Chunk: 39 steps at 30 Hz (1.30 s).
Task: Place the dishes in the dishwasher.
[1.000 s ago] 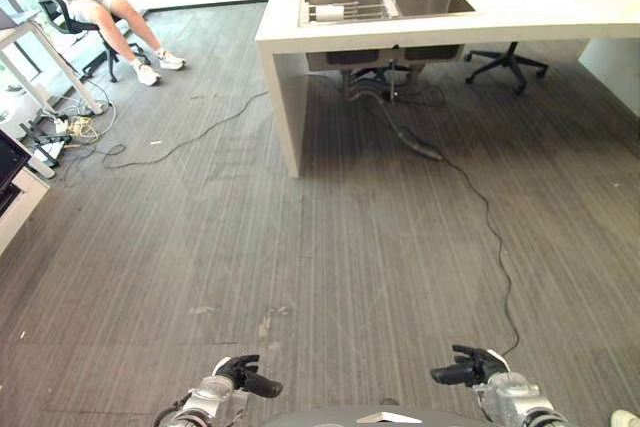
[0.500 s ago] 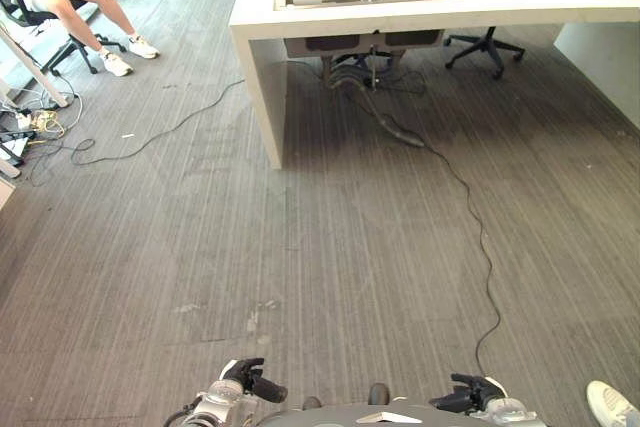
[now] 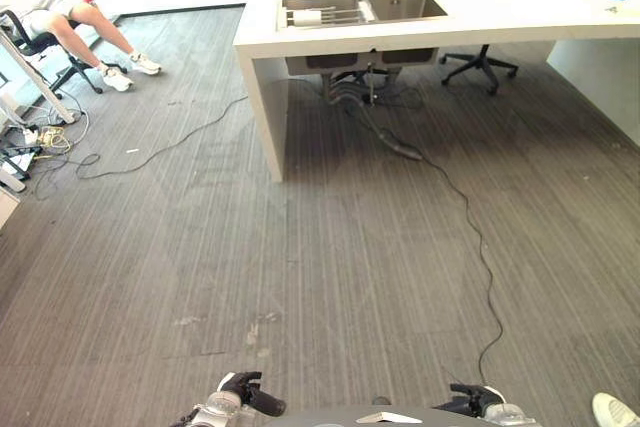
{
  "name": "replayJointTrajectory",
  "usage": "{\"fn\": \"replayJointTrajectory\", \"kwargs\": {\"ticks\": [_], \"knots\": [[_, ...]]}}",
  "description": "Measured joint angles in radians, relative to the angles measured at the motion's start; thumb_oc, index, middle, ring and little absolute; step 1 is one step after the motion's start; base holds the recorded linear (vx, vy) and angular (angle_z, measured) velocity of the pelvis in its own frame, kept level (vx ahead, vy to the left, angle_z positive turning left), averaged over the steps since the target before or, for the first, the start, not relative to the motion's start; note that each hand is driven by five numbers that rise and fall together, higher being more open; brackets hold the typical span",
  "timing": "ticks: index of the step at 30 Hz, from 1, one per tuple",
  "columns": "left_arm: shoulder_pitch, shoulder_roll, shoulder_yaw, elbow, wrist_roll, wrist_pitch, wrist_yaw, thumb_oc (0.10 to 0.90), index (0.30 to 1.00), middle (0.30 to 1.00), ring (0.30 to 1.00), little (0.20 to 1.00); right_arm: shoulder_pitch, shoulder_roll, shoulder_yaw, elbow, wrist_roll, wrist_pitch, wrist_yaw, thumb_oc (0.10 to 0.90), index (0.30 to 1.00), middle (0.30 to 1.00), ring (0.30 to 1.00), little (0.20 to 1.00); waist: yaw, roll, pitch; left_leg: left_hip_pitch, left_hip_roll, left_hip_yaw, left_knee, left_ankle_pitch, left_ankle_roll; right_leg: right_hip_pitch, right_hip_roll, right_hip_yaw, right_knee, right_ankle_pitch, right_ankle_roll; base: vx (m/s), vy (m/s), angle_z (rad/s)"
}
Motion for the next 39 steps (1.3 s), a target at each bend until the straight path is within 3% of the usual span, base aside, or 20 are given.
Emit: {"fn": "replayJointTrajectory", "kwargs": {"ticks": [19,21,25,26,29,32,33,35,36,37,38,39], "knots": [[-0.008,0.001,0.004,-0.004,-0.063,0.004,-0.044,0.800,0.900,0.900,0.900,0.900,-0.014,0.000,-0.002,0.003,0.004,0.004,0.025,0.800,0.900,0.900,0.900,0.900,0.002,-0.012,0.007,-0.012,-0.001,0.019,0.004,0.000,0.004,-0.036,-0.001,0.021,0.031,-0.002,0.000,0.00,0.028,-0.03],[-0.024,0.001,0.004,-0.004,-0.081,0.008,-0.046,0.800,0.900,0.900,0.900,0.900,-0.048,-0.001,-0.001,0.010,0.007,0.011,0.025,0.800,0.900,0.900,0.900,0.900,0.005,-0.008,0.017,-0.027,0.002,0.039,0.006,0.003,0.016,-0.099,-0.007,0.041,0.124,-0.030,0.013,-0.02,0.100,-0.24],[-0.122,0.011,0.002,-0.016,-0.108,0.007,-0.040,0.800,0.900,0.900,0.900,0.900,-0.119,0.002,-0.003,-0.011,0.048,0.013,0.022,0.800,0.900,0.900,0.900,0.900,-0.002,-0.033,0.095,-0.016,-0.008,0.038,0.004,0.006,0.044,-0.293,-0.072,0.076,0.507,-0.132,0.103,0.18,0.016,-0.04],[-0.135,0.014,0.005,-0.017,-0.121,0.008,-0.035,0.800,0.900,0.900,0.900,0.900,-0.126,0.000,-0.004,-0.017,0.052,0.012,0.019,0.800,0.900,0.900,0.900,0.900,-0.010,-0.042,0.103,-0.016,-0.014,0.032,0.002,0.006,0.045,-0.346,-0.098,0.075,0.539,-0.154,0.116,0.18,-0.057,0.06],[-0.139,0.019,0.002,-0.022,-0.144,0.007,-0.023,0.800,0.900,0.900,0.900,0.900,-0.125,0.000,-0.003,-0.032,0.073,0.018,0.017,0.800,0.900,0.900,0.900,0.900,-0.014,-0.053,0.109,-0.006,-0.026,0.026,0.001,0.000,0.049,-0.387,-0.133,0.083,0.365,-0.128,0.147,0.34,-0.133,0.10],[-0.141,0.019,0.003,-0.018,-0.144,0.008,-0.022,0.800,0.900,0.900,0.900,0.900,-0.115,0.000,-0.011,-0.029,0.083,0.018,0.013,0.800,0.900,0.900,0.900,0.900,-0.038,-0.052,0.120,-0.001,-0.029,-0.015,0.004,-0.021,0.029,-0.396,-0.166,0.089,0.116,-0.065,0.197,0.55,-0.217,0.38],[-0.135,0.016,0.004,-0.017,-0.144,0.008,-0.023,0.800,0.900,0.900,0.900,0.900,-0.103,-0.001,-0.029,-0.032,0.083,0.017,0.014,0.800,0.900,0.900,0.900,0.900,-0.043,-0.063,0.114,0.012,-0.033,-0.034,0.006,-0.034,0.022,-0.398,-0.190,0.092,0.097,-0.033,0.198,0.48,-0.223,0.40],[-0.115,0.012,0.004,-0.009,-0.144,0.009,-0.023,0.800,0.900,0.900,0.900,0.900,-0.091,0.002,-0.041,-0.011,0.083,0.030,0.020,0.800,0.900,0.900,0.900,0.900,-0.047,-0.054,0.112,0.056,-0.007,-0.055,0.000,-0.069,-0.008,-0.374,-0.193,0.082,0.125,0.018,0.196,0.44,-0.258,0.35],[-0.107,0.008,0.004,-0.007,-0.144,0.009,-0.023,0.800,0.900,0.900,0.900,0.900,-0.088,0.001,-0.042,-0.003,0.083,0.034,0.021,0.800,0.900,0.900,0.900,0.900,-0.044,-0.040,0.110,0.071,0.018,-0.061,0.001,-0.087,-0.024,-0.367,-0.177,0.072,0.149,0.048,0.200,0.54,-0.358,0.47],[-0.093,0.001,0.005,-0.002,-0.145,0.009,-0.026,0.800,0.900,0.900,0.900,0.900,-0.082,-0.001,-0.041,0.013,0.082,0.034,0.025,0.800,0.900,0.900,0.900,0.900,-0.055,-0.006,0.088,0.091,0.073,-0.078,0.024,-0.114,-0.057,-0.357,-0.138,0.045,0.188,0.069,0.191,0.51,-0.356,0.49],[-0.087,0.003,0.005,0.006,-0.149,0.008,-0.033,0.800,0.900,0.900,0.900,0.900,-0.089,0.000,-0.041,0.030,0.081,0.037,0.026,0.800,0.900,0.900,0.900,0.900,-0.051,0.007,0.084,0.068,0.109,-0.080,0.115,-0.146,-0.085,-0.343,-0.108,0.035,0.220,0.054,0.166,0.51,-0.358,0.45],[-0.086,0.010,0.006,0.004,-0.161,0.006,-0.036,0.800,0.900,0.900,0.900,0.900,-0.090,0.008,-0.041,0.034,0.081,0.043,0.030,0.800,0.900,0.900,0.900,0.900,-0.036,-0.007,0.080,0.026,0.124,-0.080,0.262,-0.163,-0.099,-0.309,-0.087,0.031,0.218,0.037,0.139,0.49,-0.429,0.16]]}}
